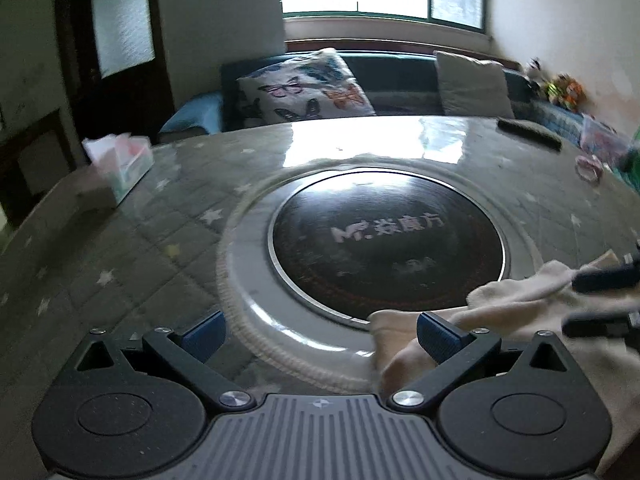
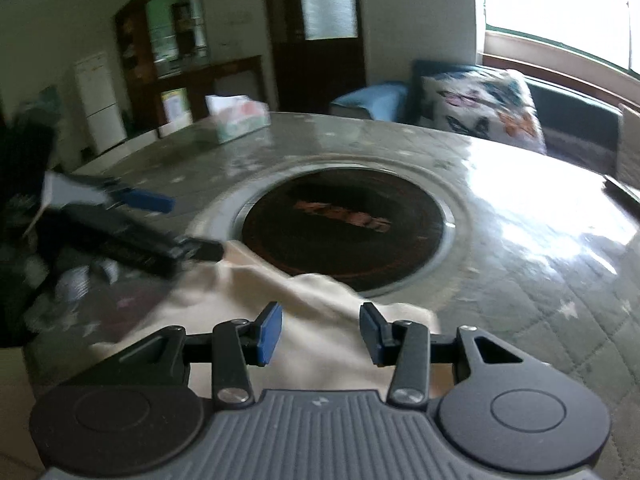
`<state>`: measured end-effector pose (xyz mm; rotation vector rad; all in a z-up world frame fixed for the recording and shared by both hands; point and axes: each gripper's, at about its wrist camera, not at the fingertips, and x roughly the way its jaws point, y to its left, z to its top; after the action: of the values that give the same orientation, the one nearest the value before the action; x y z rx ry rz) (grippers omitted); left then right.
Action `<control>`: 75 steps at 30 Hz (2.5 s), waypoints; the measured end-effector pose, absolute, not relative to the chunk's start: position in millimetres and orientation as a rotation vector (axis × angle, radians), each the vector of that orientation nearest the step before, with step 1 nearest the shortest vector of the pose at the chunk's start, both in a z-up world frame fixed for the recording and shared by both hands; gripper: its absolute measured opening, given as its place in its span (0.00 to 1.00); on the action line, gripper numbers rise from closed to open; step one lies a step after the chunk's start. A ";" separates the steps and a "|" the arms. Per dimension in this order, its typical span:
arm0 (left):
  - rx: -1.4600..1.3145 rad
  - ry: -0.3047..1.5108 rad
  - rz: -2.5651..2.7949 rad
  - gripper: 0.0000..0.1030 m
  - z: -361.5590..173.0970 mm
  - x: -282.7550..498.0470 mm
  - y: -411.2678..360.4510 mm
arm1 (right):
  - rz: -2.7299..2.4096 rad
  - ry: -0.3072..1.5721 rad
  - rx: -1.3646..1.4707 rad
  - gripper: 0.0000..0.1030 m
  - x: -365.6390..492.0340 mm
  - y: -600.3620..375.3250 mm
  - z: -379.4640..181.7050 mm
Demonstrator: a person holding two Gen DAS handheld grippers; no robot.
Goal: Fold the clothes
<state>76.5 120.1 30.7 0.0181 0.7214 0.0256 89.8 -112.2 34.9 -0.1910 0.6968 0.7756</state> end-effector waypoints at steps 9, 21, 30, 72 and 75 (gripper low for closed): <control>-0.073 0.739 0.070 1.00 31.3 52.7 141.8 | 1.041 0.597 -0.399 0.42 20.2 -63.9 41.4; -0.258 0.770 0.032 1.00 32.2 32.4 161.3 | 1.118 0.605 -0.585 0.40 -18.1 -21.0 19.6; -0.426 0.812 -0.047 0.99 28.5 30.5 155.1 | 1.049 0.589 -0.518 0.11 -16.2 -30.3 31.9; -0.740 0.895 -0.138 0.18 6.4 52.9 145.2 | 0.483 0.682 -0.089 0.15 68.9 -218.5 22.6; -0.734 0.896 -0.135 0.18 6.8 53.2 144.3 | 0.434 0.693 -0.039 0.22 81.2 -231.0 13.5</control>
<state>53.2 144.3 6.8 -0.7341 0.8959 -0.1345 81.2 -231.0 13.5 -0.0391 0.6933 0.4345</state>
